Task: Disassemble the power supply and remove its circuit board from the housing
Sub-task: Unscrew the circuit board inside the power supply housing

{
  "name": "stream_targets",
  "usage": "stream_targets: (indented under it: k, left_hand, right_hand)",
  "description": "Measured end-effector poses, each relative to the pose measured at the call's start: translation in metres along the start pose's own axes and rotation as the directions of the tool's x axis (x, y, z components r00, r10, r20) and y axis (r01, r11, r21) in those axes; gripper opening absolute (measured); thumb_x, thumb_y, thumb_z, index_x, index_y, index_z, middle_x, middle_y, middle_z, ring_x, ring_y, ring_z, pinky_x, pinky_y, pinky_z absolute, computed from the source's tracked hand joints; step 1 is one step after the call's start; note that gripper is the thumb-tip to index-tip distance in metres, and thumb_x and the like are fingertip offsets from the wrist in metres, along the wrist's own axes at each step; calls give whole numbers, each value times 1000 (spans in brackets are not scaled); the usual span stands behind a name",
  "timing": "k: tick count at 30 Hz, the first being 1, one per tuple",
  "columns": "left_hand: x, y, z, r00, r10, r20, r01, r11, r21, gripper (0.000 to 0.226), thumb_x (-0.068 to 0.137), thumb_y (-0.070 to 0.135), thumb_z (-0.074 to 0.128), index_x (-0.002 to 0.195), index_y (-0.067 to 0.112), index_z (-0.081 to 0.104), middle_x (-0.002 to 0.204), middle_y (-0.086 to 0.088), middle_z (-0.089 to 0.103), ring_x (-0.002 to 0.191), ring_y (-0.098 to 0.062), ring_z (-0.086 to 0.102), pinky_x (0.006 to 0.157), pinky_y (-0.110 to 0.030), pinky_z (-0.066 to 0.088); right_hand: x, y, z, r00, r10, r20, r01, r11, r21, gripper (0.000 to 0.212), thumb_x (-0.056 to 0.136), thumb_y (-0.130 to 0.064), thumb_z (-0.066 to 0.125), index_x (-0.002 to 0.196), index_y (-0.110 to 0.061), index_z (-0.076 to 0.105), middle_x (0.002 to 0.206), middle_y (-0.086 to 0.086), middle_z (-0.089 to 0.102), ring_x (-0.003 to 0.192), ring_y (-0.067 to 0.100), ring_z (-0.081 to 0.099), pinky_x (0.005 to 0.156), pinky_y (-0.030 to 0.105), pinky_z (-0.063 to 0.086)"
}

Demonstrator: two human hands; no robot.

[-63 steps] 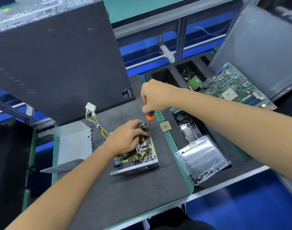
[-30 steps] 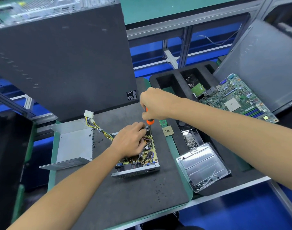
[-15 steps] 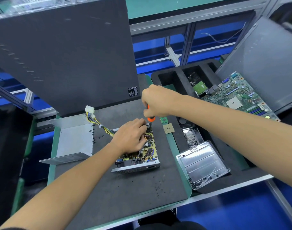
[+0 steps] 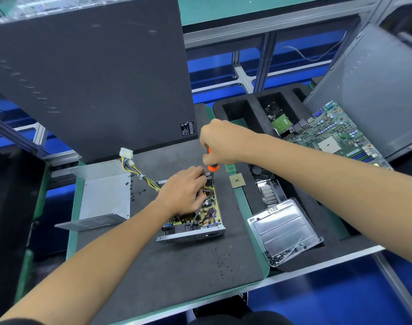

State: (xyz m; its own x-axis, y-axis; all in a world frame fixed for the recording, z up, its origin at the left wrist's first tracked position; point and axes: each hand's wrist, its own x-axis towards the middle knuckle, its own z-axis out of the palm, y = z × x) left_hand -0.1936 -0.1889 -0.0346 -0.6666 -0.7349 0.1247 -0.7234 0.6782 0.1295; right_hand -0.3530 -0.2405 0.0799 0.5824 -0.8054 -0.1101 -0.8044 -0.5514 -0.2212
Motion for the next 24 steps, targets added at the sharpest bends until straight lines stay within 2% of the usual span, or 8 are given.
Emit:
stream_targets:
  k: [4, 10, 14, 19, 21, 24]
  left_hand:
    - [-1, 0, 1, 1000, 0, -10, 0, 1000, -6, 21, 75, 22, 42, 71, 5, 54, 91, -11, 58, 71, -28, 54, 56, -37, 47]
    - [1, 0, 2, 1000, 2, -12, -2, 1000, 1, 21, 75, 22, 42, 72, 5, 55, 91, -11, 58, 72, -29, 54, 56, -38, 48]
    - [0, -1, 2, 1000, -1, -19, 1, 1000, -3, 20, 75, 21, 42, 71, 6, 54, 89, -10, 58, 71, -28, 53, 56, -38, 48]
    - [1, 0, 2, 1000, 1, -29, -1, 1000, -9, 19, 75, 21, 43, 70, 6, 53, 88, -10, 57, 69, -27, 52, 54, -35, 46]
    - [1, 0, 2, 999, 4, -34, -4, 1000, -7, 17, 74, 20, 43, 68, 7, 52, 86, -10, 56, 66, -27, 50, 51, -33, 43]
    - [0, 1, 2, 999, 3, -34, -3, 1000, -5, 17, 74, 20, 43, 68, 7, 51, 86, -12, 56, 66, -28, 50, 51, -34, 42]
  right_hand:
    - [-1, -1, 2, 1000, -5, 20, 5, 1000, 3, 34, 70, -13, 68, 53, -14, 38, 51, 3, 38, 47, 22, 37, 45, 24, 32]
    - [-2, 2, 1, 1000, -11, 17, 11, 1000, -5, 33, 70, -13, 67, 53, -14, 38, 52, 2, 39, 48, 22, 39, 44, 23, 32]
    - [0, 2, 1, 1000, -22, 18, 22, 1000, -16, 34, 72, -14, 68, 54, -14, 39, 53, 2, 39, 48, 21, 39, 48, 26, 38]
    - [-1, 3, 2, 998, -66, 20, 68, 994, -82, 36, 74, -15, 67, 55, -14, 37, 54, 2, 38, 45, 17, 35, 43, 23, 28]
    - [0, 2, 2, 989, -128, 71, 137, 981, -136, 32, 78, -19, 66, 58, -13, 41, 60, 3, 43, 53, 19, 42, 44, 26, 29]
    - [3, 2, 1, 950, -245, 191, 279, 944, -177, 19, 85, -24, 65, 79, -6, 62, 85, 9, 61, 79, 24, 56, 59, 32, 44]
